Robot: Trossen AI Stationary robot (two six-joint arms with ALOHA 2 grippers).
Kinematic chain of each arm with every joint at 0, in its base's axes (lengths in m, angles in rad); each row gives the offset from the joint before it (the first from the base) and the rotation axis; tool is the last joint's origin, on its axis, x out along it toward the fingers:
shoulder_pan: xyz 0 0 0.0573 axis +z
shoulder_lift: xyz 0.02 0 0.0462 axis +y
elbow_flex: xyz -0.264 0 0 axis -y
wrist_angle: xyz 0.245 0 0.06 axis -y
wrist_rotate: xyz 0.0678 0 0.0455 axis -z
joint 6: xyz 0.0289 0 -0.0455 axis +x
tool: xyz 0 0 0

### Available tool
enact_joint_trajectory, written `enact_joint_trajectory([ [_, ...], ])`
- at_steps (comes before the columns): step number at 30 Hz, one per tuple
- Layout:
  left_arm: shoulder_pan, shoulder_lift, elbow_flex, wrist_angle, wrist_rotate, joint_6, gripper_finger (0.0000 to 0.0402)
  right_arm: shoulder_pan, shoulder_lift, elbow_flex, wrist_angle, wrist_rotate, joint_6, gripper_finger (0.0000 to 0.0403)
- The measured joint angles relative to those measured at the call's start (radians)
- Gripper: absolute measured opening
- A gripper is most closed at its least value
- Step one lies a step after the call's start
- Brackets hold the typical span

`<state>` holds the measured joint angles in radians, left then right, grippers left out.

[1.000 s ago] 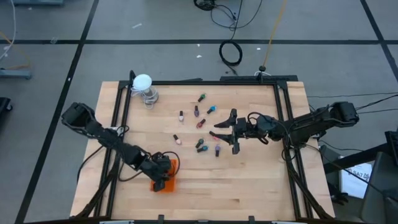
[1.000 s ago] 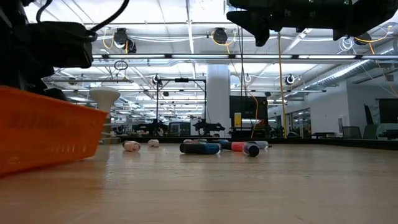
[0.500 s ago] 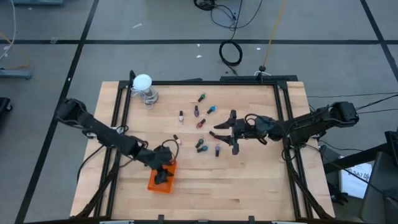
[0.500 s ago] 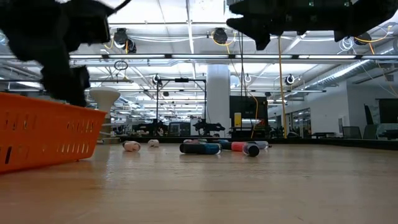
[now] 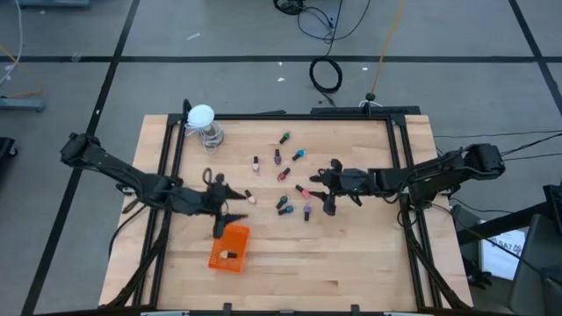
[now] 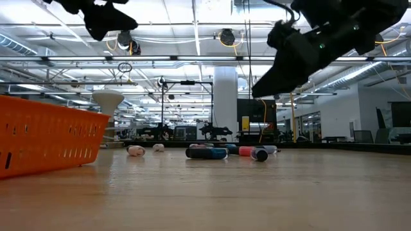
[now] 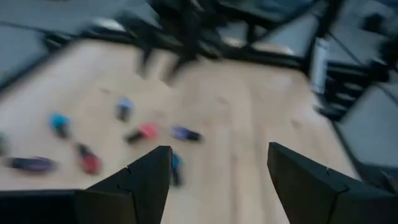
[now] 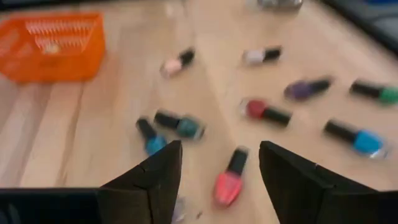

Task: Pick & Place Nail Polish
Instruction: Put the middle blue nail color bottle into the orange bin

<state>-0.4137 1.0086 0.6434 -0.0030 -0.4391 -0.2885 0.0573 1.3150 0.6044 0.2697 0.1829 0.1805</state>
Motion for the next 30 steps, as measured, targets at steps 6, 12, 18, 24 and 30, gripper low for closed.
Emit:
enact_joint_trajectory([
  [6, 0.001, -0.021, 0.0, -0.001, -0.141, 0.038, 0.0253, 0.094, 0.135, 0.004, 0.018, 0.0, 0.089, 0.0206],
  [12, 0.026, 0.008, 0.0, -0.002, -0.165, 0.051, 0.0255, 0.153, 0.289, 0.039, 0.07, 0.003, 0.095, 0.0205],
  [18, 0.058, 0.042, 0.0, -0.001, -0.165, 0.04, 0.0255, 0.161, 0.294, 0.042, 0.066, 0.116, 0.0, 0.0202],
  [24, 0.067, 0.078, 0.0, -0.001, -0.164, 0.02, 0.0255, 0.067, 0.169, 0.042, -0.046, 0.154, -0.106, 0.0201],
  [30, 0.067, 0.085, 0.0, 0.0, -0.164, 0.02, 0.0255, -0.152, 0.101, 0.042, -0.135, -0.048, -0.21, 0.02],
])
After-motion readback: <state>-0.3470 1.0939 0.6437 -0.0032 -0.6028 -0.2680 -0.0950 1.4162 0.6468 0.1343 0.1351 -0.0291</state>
